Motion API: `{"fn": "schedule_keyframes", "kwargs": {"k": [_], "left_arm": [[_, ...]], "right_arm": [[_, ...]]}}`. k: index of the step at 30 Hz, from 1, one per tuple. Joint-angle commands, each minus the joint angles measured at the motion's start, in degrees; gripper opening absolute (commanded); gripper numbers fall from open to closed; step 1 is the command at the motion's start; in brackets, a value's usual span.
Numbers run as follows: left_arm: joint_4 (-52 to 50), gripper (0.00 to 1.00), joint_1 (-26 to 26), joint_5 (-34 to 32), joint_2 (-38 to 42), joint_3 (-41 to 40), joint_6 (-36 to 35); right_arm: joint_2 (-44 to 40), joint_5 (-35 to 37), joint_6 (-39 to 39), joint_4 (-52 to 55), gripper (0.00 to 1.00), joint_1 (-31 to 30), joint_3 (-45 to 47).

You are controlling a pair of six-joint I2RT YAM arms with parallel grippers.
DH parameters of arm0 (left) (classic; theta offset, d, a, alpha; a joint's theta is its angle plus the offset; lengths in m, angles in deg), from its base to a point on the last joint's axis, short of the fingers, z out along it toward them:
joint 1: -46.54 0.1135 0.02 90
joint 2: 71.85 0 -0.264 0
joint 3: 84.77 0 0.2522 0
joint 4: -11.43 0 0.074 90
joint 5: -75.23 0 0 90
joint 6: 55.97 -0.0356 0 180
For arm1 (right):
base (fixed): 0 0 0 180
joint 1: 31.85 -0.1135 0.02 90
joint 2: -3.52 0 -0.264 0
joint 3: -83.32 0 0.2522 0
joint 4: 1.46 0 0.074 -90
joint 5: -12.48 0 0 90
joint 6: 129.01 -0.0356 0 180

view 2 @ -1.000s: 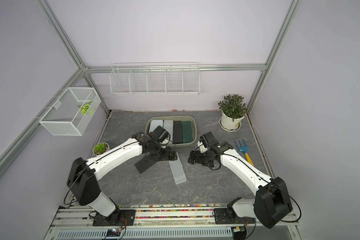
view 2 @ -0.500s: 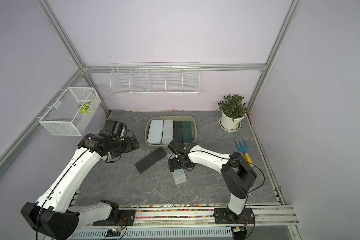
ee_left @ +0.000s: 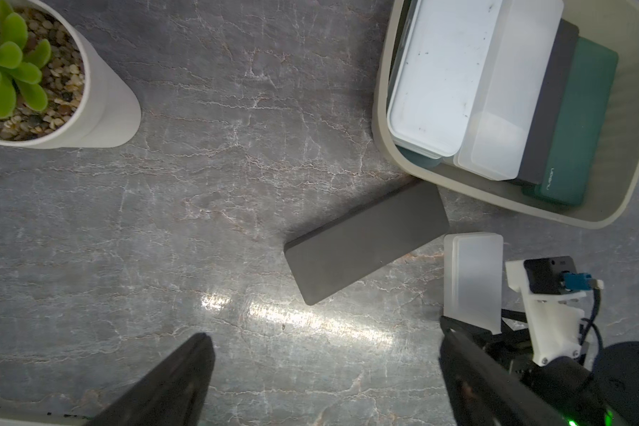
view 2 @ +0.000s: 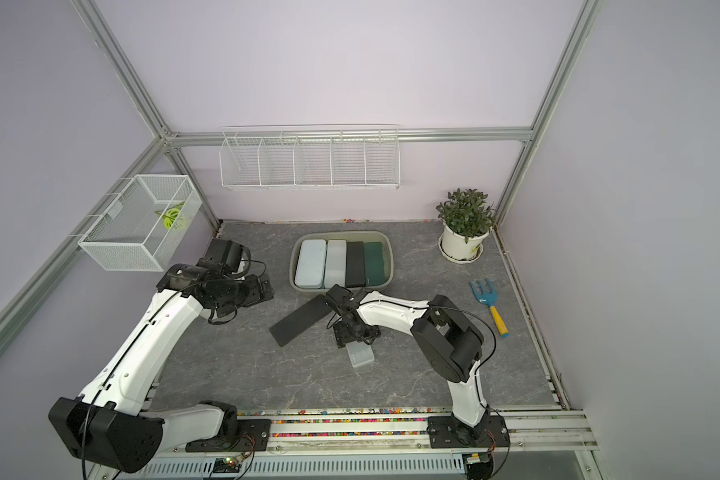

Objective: Put the pencil case into the storage box
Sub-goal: Pick up the pencil case from the center of the board, then place the pencil case at the storage box.

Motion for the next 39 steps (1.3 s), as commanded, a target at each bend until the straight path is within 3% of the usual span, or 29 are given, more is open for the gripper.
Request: {"fn": "schedule_keyframes", "kwargs": {"k": [1, 3, 10, 14, 26, 34, 39], "left_arm": [[0.54, 1.00, 0.68, 0.09, -1.59, 1.41, -2.38], [1.15, 1.00, 1.21, 0.37, -2.84, 2.23, -3.12], [3.70, 1.00, 2.63, 1.27, -9.50, 5.41, -5.16], [5.75, 1.00, 2.75, 2.20, -13.22, 6.31, -5.43], [7.04, 1.00, 4.06, 3.41, -18.01, 8.31, -5.77], [6.69, 1.00, 5.20, 3.91, -19.26, 8.89, -6.08], [6.23, 1.00, 6.41, 3.89, -19.89, 9.44, -6.76]], "right_arm": [[-0.69, -1.21, -0.05, 2.72, 0.69, 0.56, -1.03], [-3.26, -1.77, 0.10, 3.69, 0.62, 1.62, -0.59], [-14.99, -2.01, 4.15, 10.76, 0.58, 8.61, -5.17], [-14.22, -0.55, 7.38, 11.19, 0.58, 11.94, -13.40], [15.72, 0.77, 10.73, 15.52, 0.57, 19.11, -52.95], [31.15, -1.56, 10.83, 16.90, 0.57, 21.10, -69.25], [37.21, -3.36, 10.38, 17.71, 0.57, 21.41, -73.35]]}}
